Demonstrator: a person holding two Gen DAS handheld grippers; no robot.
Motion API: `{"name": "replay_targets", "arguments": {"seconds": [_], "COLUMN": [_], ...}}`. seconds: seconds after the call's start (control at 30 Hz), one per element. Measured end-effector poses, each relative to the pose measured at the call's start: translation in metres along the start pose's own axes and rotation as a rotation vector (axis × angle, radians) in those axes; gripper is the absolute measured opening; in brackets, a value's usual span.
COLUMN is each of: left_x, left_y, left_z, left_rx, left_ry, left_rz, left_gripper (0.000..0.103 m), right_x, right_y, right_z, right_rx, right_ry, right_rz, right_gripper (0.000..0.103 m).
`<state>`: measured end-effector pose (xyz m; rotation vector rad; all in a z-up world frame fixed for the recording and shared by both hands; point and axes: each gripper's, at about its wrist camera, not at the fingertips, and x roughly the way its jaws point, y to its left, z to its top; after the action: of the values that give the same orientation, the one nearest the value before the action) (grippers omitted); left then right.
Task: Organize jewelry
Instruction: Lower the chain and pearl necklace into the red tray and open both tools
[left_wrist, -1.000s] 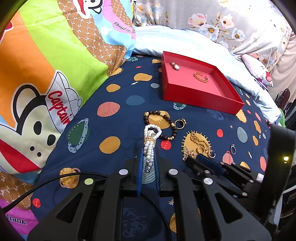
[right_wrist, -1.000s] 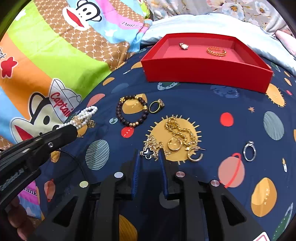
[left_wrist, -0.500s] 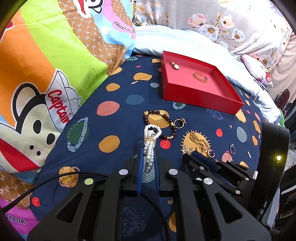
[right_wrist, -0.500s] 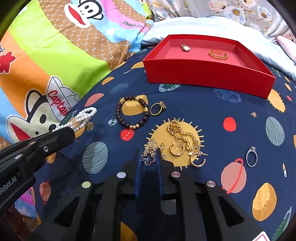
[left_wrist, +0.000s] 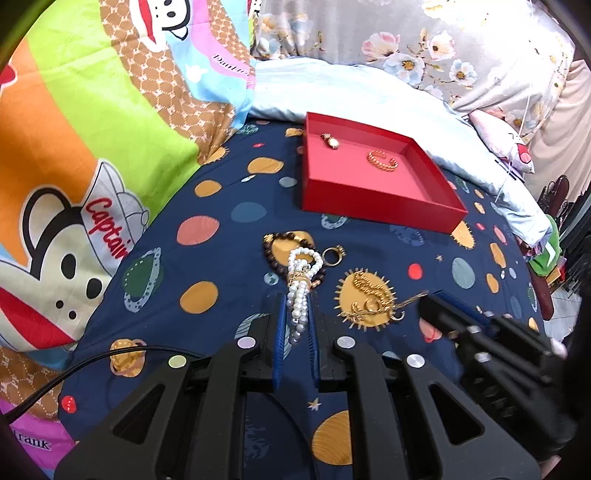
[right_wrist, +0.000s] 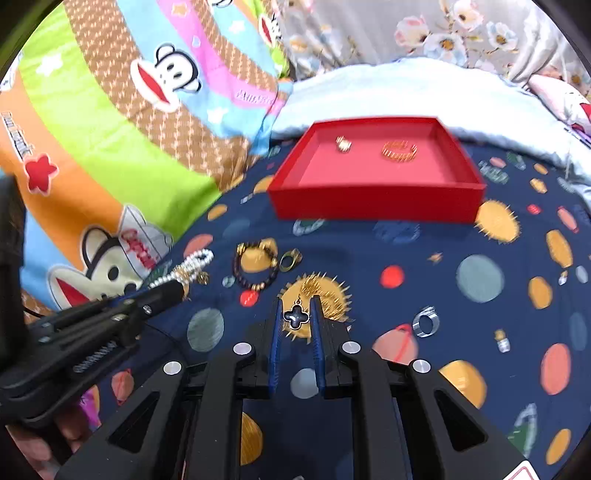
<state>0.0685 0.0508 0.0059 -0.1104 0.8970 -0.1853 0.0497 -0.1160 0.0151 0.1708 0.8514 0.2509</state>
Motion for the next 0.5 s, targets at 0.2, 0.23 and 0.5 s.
{"name": "replay_targets", "arguments": {"seconds": [0.2,0.23,0.5], "left_x": [-0.009,-0.010,-0.013], "left_y": [-0.016,-0.019,-0.051], "left_z": [0.015,0.019,0.071], "left_rx": [0.024,0.029,0.088], "left_ry": [-0.037,-0.045,-0.117], "left_rz": [-0.026,-0.030,-0.090], "left_gripper": [0.010,0.010,0.010], "right_x": [-0.037,-0.042,-0.064], "right_y": [-0.016,-0.018,-0.044], "right_z": [0.026,0.032,0.090], "right_rx": [0.013,0.015,0.000], "right_ry": [-0.086,-0.097,-0.192], "right_rz": [-0.022,-0.025,-0.059], "right_gripper": [0.013,0.014,0.013]}}
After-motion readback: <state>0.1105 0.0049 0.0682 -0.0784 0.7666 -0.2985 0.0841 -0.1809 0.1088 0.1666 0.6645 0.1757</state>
